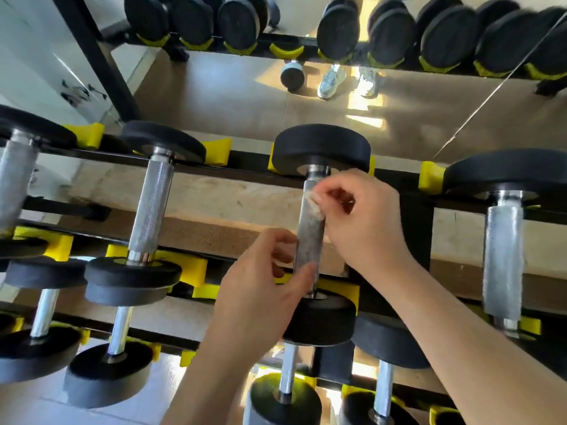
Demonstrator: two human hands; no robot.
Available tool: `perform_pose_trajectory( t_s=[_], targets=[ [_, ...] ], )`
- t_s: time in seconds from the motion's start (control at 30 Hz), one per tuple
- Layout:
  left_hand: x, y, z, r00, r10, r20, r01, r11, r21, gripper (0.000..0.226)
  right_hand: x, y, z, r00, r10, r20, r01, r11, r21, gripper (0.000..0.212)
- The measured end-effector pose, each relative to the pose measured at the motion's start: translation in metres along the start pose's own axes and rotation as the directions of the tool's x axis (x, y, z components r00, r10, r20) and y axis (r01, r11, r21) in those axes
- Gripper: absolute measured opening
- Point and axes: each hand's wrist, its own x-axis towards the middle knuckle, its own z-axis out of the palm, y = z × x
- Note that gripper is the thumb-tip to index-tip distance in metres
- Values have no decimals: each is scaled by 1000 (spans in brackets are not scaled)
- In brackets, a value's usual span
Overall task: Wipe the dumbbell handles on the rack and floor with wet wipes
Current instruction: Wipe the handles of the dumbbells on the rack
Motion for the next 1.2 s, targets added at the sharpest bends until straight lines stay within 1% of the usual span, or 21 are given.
perform_pose_trajectory(
  t_s=[0.03,0.07,0.1,0.17,0.23,0.27,0.37,0.43,0.5,0.57,0.63,0.67,0.7,0.77,0.8,0.87,0.9,0.97,1.03,1.1,1.2],
  targets=[
    [10,2,-1,998,12,54,-16,996,83,34,-6,0,1,998,62,-15,-61,997,55,6],
    [21,3,-2,996,12,85,-23,991,130,36,-16,0,1,992,125,3,-125,986,111,7],
    [32,3,-2,995,11,99,-25,990,138,36,-26,0,0,979,202,34,-205,963,173,9],
    [52,2,-2,992,28,121,-32,999,30,35,-40,1,-3,927,366,83,-374,878,298,13],
    [67,4,-2,993,35,110,-18,988,-152,38,-43,7,0,873,478,99,-475,788,391,18],
    [73,5,-3,994,36,104,-16,981,-192,40,-42,7,2,865,494,86,-483,777,405,19],
    [84,14,1,994,44,97,-21,973,-229,43,-43,4,8,913,407,3,-377,843,385,19],
    [83,13,6,997,24,69,-2,953,-303,42,-47,0,10,930,368,3,-335,843,421,23],
    [76,10,8,997,-4,77,26,955,-295,39,-46,-2,12,943,325,-65,-281,888,365,25],
    [69,5,4,985,-64,161,117,932,-344,30,-32,0,16,930,329,-165,-265,909,322,19],
    [65,4,-2,953,-128,273,250,843,-476,21,-11,4,20,884,400,-241,-302,884,358,10],
    [65,4,-4,948,-150,280,279,815,-509,20,-3,5,21,867,423,-263,-310,871,381,7],
    [64,5,-4,957,-176,230,272,821,-502,18,0,6,21,861,429,-272,-312,869,384,6],
    [64,10,1,979,-202,40,198,875,-442,9,-14,5,18,887,400,-231,-310,886,345,7],
    [63,12,5,979,-194,-57,157,907,-391,9,-26,4,16,904,381,-193,-311,897,315,6],
    [62,18,11,968,-135,-210,89,972,-218,17,-46,2,14,927,346,-143,-298,913,278,4],
    [63,21,13,967,-91,-239,71,993,-94,21,-47,2,15,931,331,-152,-282,920,273,4],
    [65,24,17,979,-11,-202,39,990,135,25,-30,5,18,921,319,-223,-257,929,266,7],
    [69,26,18,992,0,-129,33,966,256,27,-9,7,22,893,355,-276,-278,919,280,9],
    [74,23,16,995,-43,-85,61,973,224,36,-13,6,21,891,398,-221,-328,898,295,7],
    [77,21,7,988,-139,-70,143,988,64,50,-53,-5,13,924,374,-83,-342,903,260,4]
  ],
)
